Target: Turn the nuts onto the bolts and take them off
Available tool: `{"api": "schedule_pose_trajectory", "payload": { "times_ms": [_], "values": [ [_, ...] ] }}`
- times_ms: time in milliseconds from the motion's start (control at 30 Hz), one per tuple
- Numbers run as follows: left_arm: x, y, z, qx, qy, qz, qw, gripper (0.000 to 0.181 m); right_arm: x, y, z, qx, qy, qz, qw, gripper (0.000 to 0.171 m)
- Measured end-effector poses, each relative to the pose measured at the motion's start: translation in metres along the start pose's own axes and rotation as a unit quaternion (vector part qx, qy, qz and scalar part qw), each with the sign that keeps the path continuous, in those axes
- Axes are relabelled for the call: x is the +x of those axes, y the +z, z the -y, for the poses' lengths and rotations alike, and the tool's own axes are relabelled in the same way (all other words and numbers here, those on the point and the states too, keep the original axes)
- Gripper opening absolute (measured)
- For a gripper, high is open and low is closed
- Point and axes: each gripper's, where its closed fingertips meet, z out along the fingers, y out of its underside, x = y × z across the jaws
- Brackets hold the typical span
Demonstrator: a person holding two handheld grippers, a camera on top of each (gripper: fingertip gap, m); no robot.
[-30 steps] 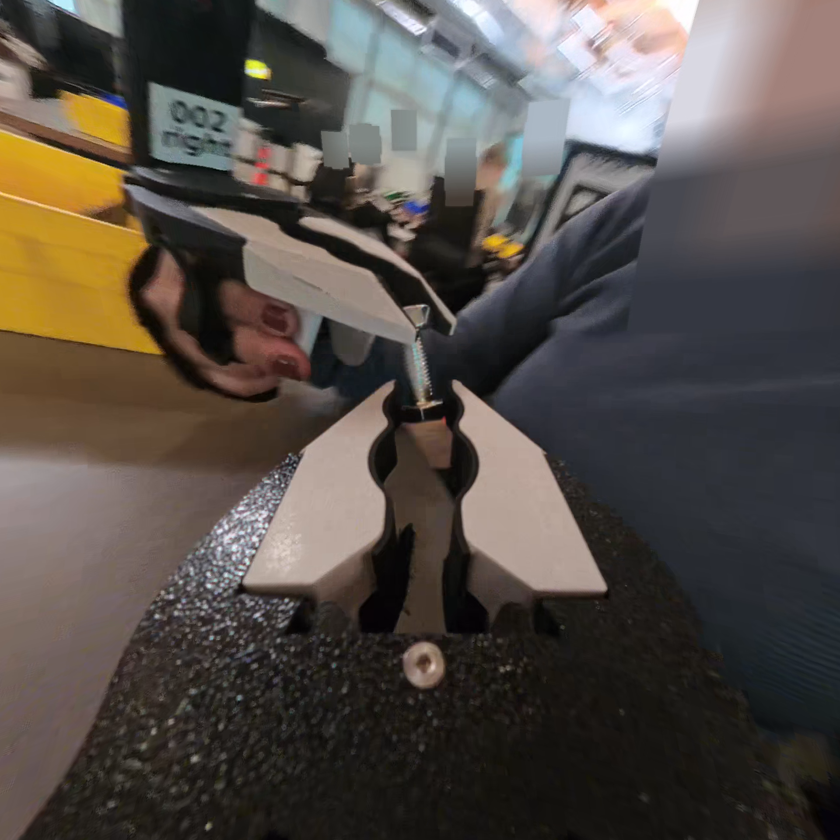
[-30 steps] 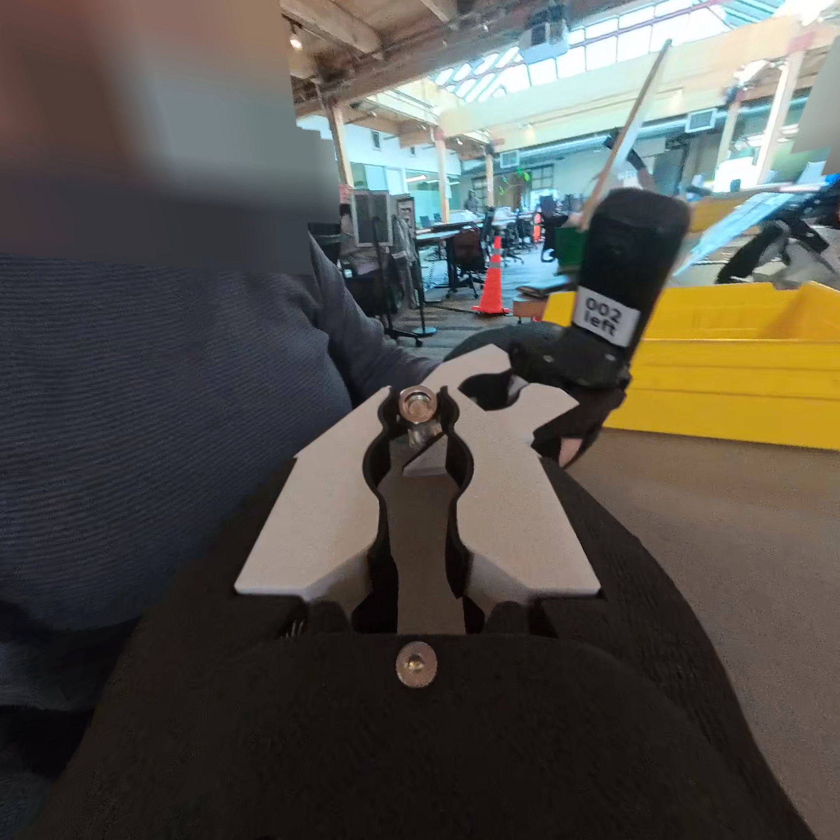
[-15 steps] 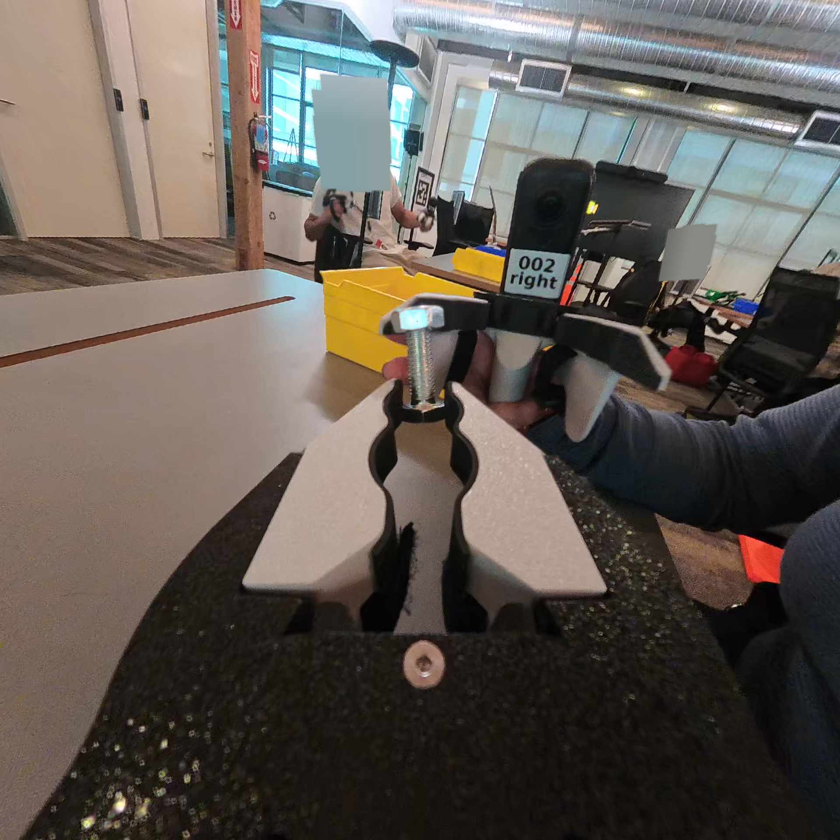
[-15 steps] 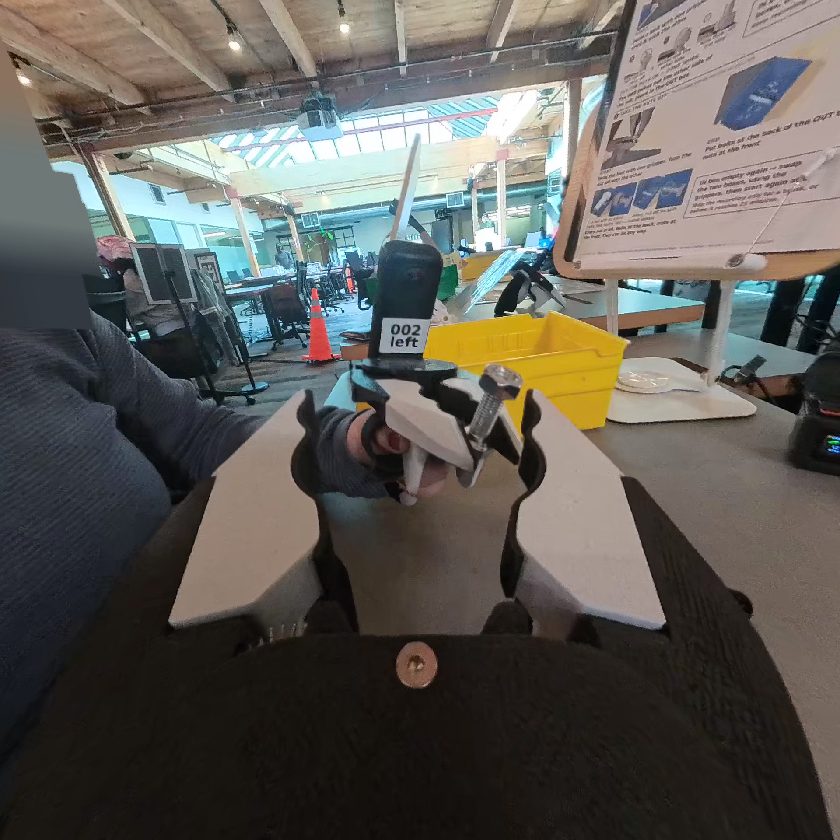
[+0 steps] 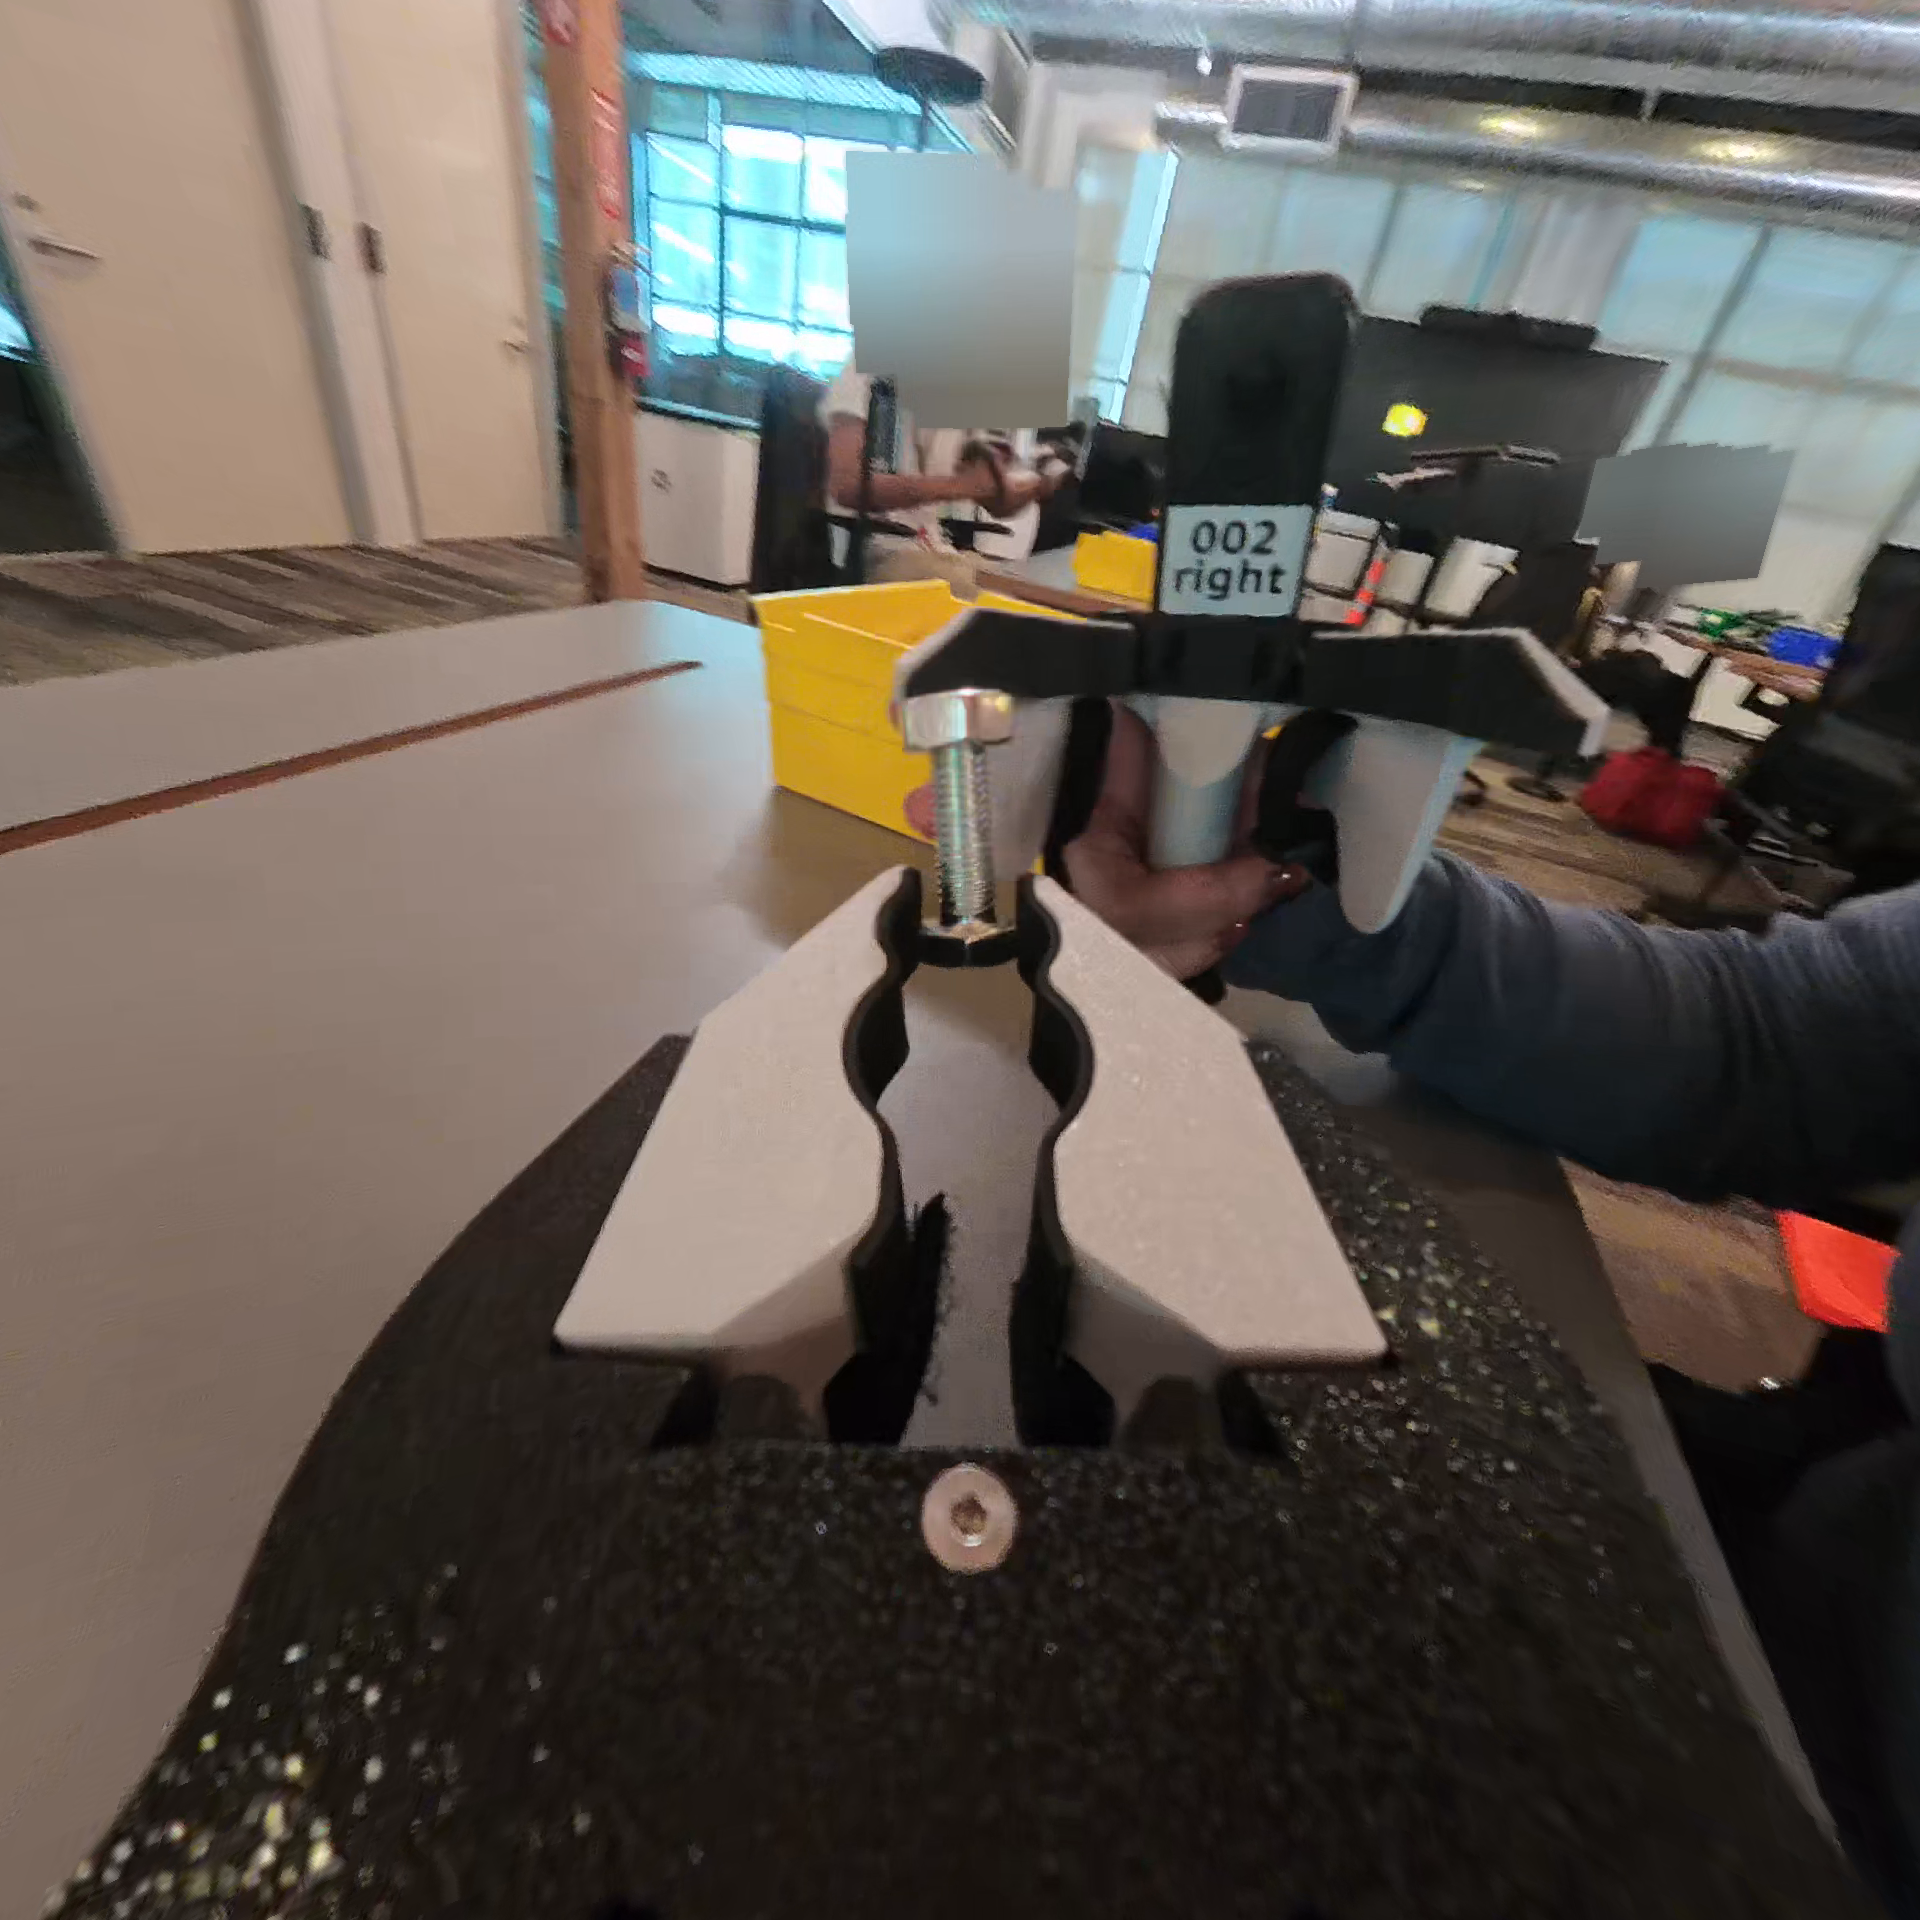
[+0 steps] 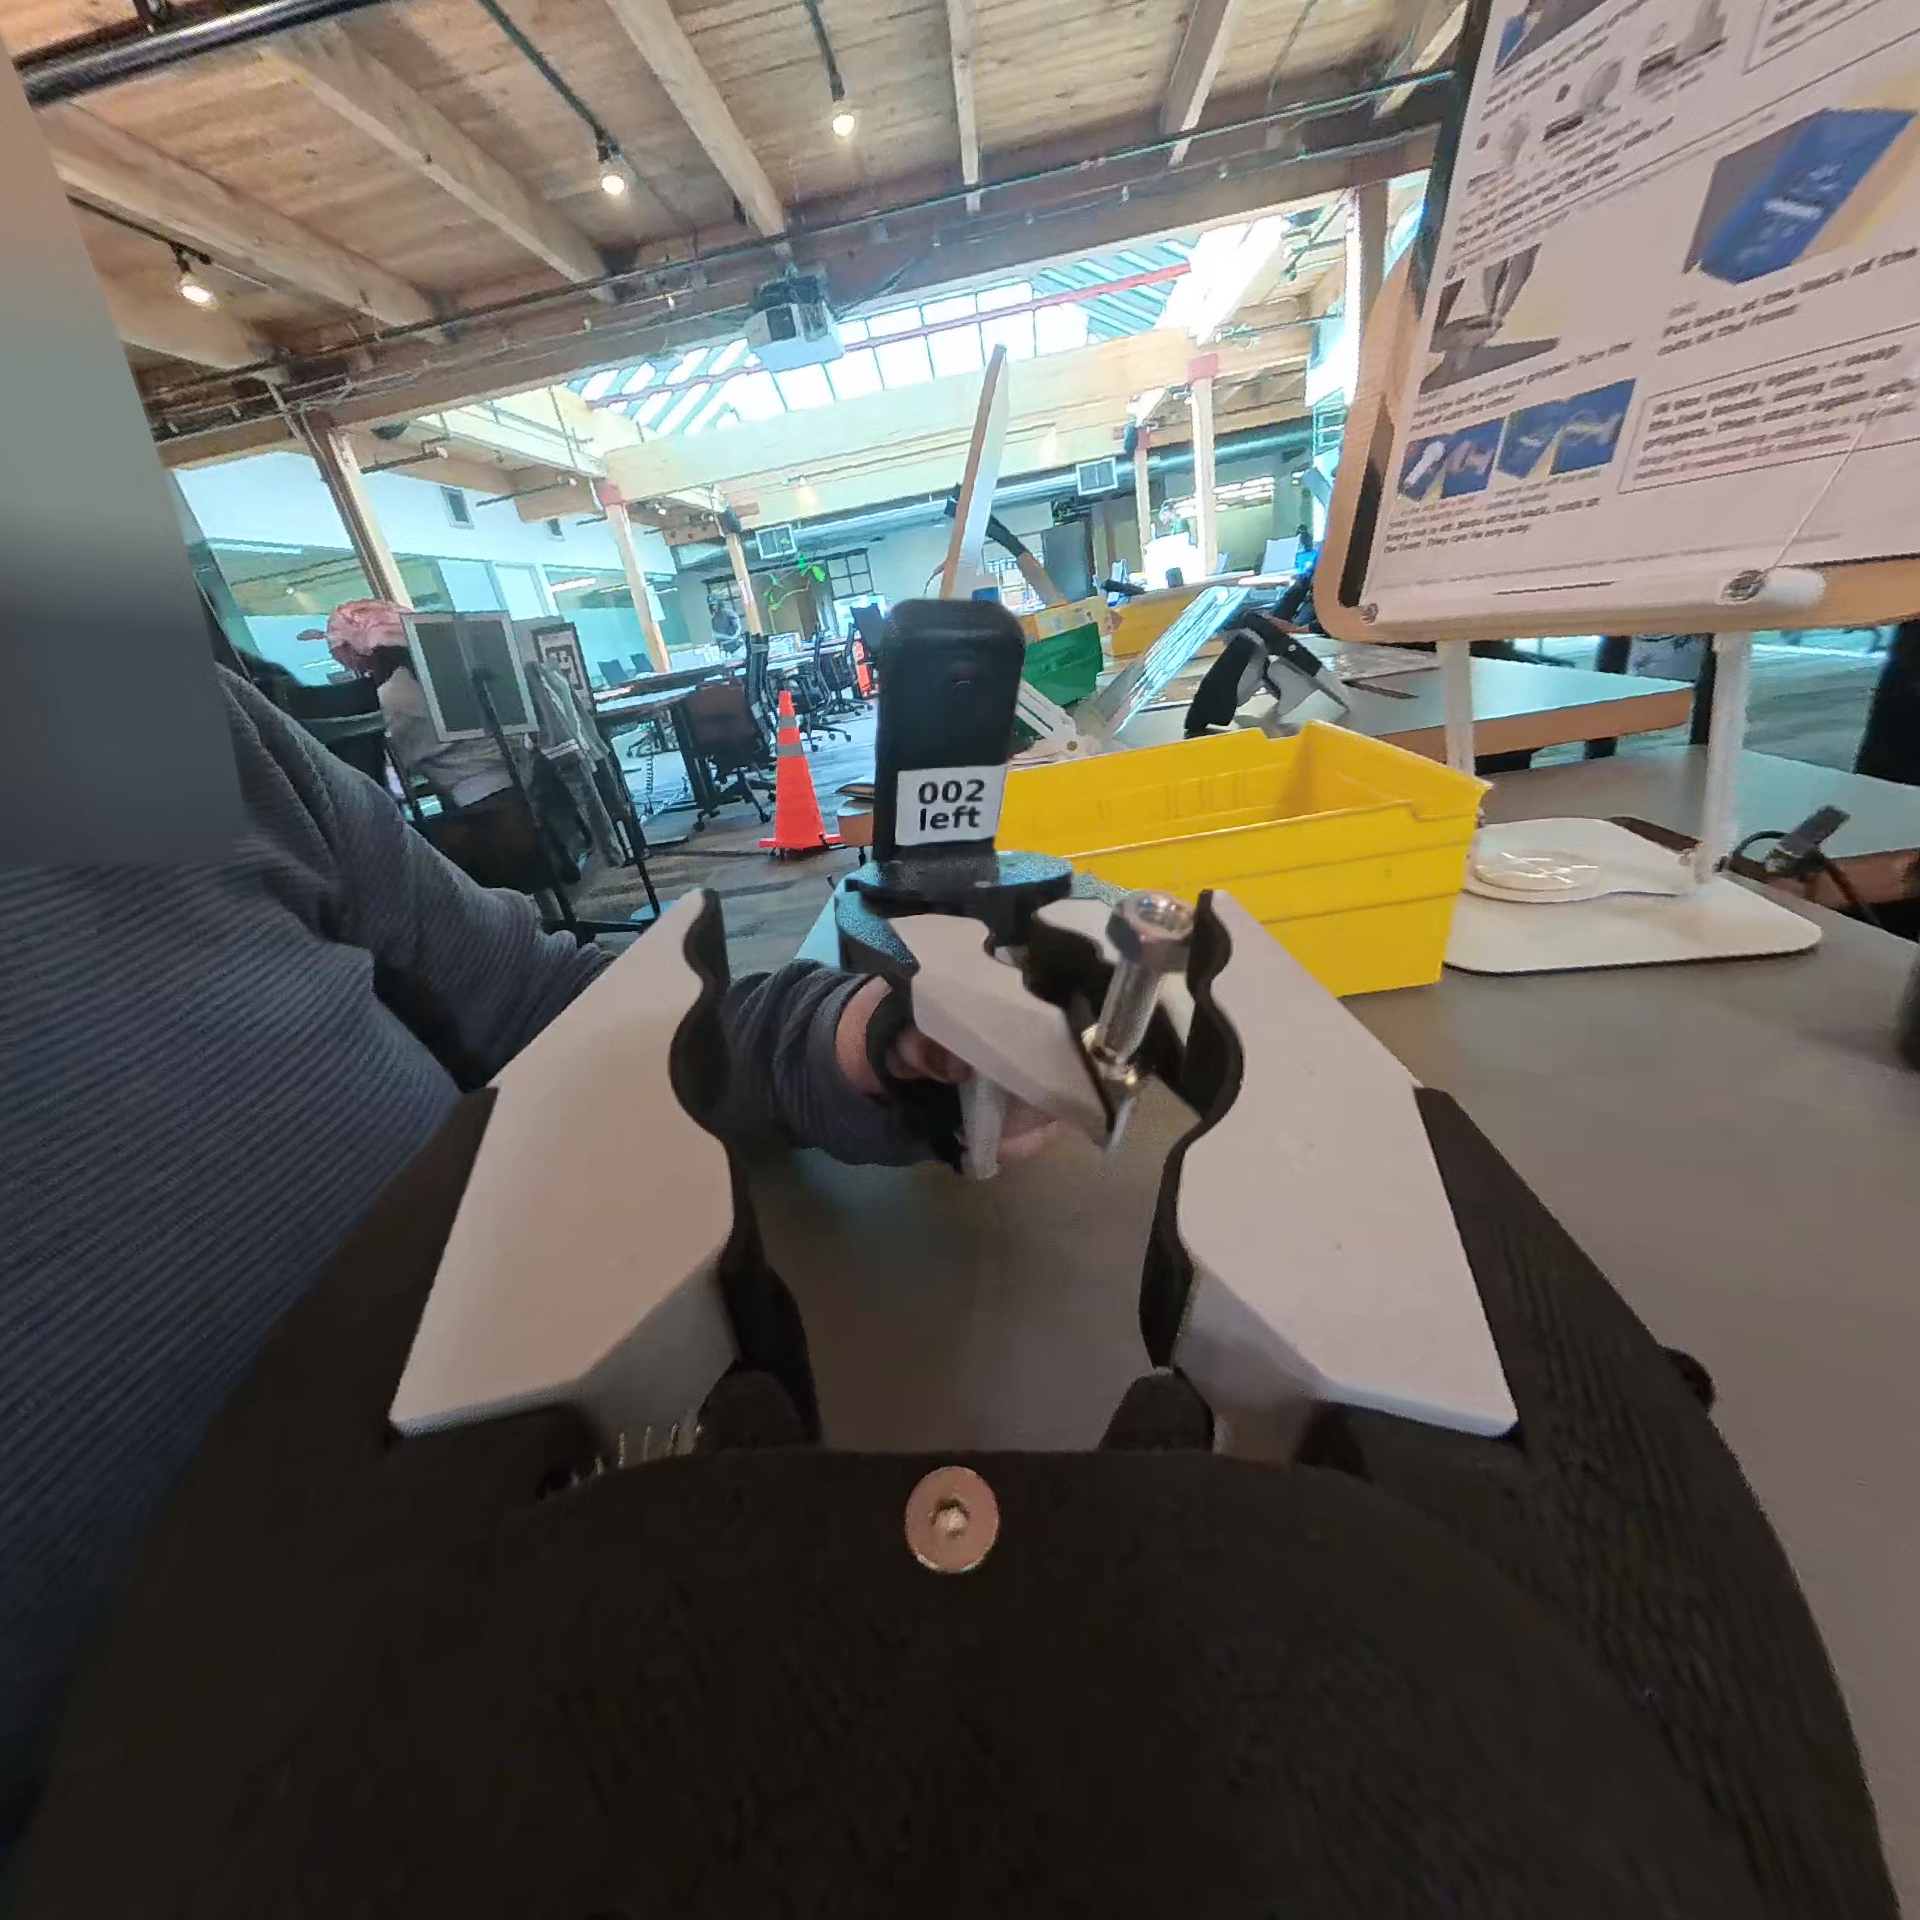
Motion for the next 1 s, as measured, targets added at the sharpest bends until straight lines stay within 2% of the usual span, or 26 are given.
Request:
{"api": "schedule_pose_trajectory", "payload": {
  "times_ms": [167, 267, 400, 533, 600, 700, 800, 933, 967, 1000],
  "values": [
    [0.002, 0.000, 0.005, 0.011, 0.040, 0.017, 0.999, 0.016, 0.005, 0.000, -0.001, -0.011, -0.016, -0.025, 0.999, 0.089],
    [0.003, 0.002, 0.003, 0.005, 0.052, 0.021, 0.998, 0.016, 0.003, -0.002, 0.001, -0.008, 0.002, -0.013, 1.000, 0.087],
    [0.022, 0.017, -0.019, -0.055, 0.075, -0.015, 0.996, 0.016, -0.016, 0.011, -0.004, -0.024, -0.001, 0.031, 0.999, 0.089],
    [0.011, 0.015, -0.016, -0.051, 0.112, 0.037, 0.992, 0.016, 0.002, 0.002, -0.003, -0.029, -0.026, -0.026, 0.999, 0.082],
    [-0.004, 0.007, -0.009, -0.041, 0.130, 0.088, 0.987, 0.016, 0.022, -0.006, -0.004, -0.041, -0.019, -0.083, 0.995, 0.069],
    [-0.019, 0.000, -0.011, -0.083, 0.235, 0.152, 0.956, 0.016, 0.034, -0.010, -0.014, -0.076, 0.002, -0.120, 0.990, 0.044],
    [-0.030, -0.008, -0.011, -0.130, 0.363, 0.208, 0.899, 0.016, 0.042, -0.016, -0.031, -0.122, 0.073, -0.131, 0.981, 0.039],
    [-0.032, -0.008, -0.023, -0.182, 0.482, 0.221, 0.828, 0.016, 0.044, -0.016, -0.047, -0.145, 0.140, -0.125, 0.971, 0.039],
    [-0.031, -0.007, -0.025, -0.187, 0.502, 0.220, 0.815, 0.016, 0.044, -0.017, -0.052, -0.156, 0.148, -0.127, 0.968, 0.034],
    [-0.029, -0.006, -0.026, -0.191, 0.512, 0.216, 0.809, 0.016, 0.043, -0.016, -0.057, -0.168, 0.147, -0.123, 0.967, 0.019]
  ]
}}
